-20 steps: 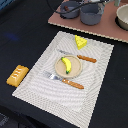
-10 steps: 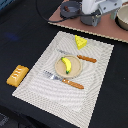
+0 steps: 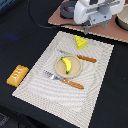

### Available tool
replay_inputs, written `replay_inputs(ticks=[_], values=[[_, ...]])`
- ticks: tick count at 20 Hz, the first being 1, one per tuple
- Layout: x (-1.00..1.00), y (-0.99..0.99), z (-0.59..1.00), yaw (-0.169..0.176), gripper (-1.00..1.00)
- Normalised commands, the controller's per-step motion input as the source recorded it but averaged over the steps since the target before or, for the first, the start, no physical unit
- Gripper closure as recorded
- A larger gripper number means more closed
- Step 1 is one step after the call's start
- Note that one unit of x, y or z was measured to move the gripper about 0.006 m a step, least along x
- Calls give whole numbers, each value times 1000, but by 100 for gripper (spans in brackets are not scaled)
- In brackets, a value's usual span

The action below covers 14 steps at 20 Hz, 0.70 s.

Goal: Interact with the objects in diverse but meaningful ways.

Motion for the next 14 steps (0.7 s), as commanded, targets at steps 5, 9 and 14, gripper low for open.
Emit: replay_inputs(ticks=[5,9,14], values=[[-717,-11,-503,0,-100],[-614,0,-474,0,-100],[-325,0,-349,0,-100]])
